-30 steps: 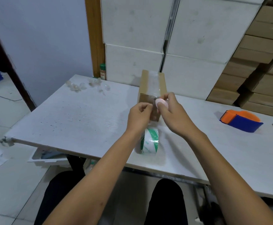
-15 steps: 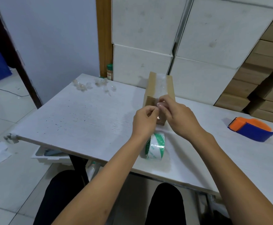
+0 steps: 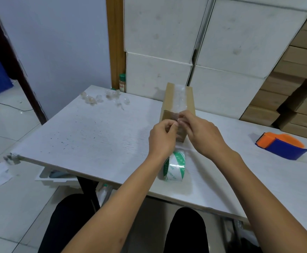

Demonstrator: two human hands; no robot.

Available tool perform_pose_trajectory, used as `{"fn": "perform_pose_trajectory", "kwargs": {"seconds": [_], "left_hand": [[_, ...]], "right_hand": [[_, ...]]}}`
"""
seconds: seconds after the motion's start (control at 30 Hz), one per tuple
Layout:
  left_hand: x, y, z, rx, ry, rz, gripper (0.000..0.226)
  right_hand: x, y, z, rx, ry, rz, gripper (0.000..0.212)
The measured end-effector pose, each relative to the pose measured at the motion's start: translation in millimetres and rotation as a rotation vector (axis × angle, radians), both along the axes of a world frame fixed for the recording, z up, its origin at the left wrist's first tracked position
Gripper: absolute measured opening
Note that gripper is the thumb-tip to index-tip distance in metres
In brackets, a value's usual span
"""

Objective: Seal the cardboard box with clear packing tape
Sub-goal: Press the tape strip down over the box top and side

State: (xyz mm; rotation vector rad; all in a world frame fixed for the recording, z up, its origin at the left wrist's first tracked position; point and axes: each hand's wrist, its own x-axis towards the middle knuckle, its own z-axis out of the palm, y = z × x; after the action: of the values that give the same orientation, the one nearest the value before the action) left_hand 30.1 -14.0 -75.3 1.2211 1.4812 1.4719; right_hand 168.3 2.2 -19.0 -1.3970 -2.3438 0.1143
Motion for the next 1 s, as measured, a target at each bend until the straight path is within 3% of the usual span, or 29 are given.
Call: {"fn": "perform_pose_trajectory", "kwargs": {"seconds": [0.4, 0.67, 1.0], "left_hand": [[-2, -1, 5, 0.007, -0.036, 0.061, 0.021], [-15, -12, 7, 0.028, -0.086, 0.054, 0.009], [-28, -25, 7, 0.032, -0.161, 0.044, 0.015]], "right_hand": [[22, 0, -16, -0.011, -0.101, -0.06, 0.015], [38, -27, -44, -0.008, -0.017, -0.143, 0.011], [45, -40, -96, -0.034, -0.012, -0.304, 0.011]]}}
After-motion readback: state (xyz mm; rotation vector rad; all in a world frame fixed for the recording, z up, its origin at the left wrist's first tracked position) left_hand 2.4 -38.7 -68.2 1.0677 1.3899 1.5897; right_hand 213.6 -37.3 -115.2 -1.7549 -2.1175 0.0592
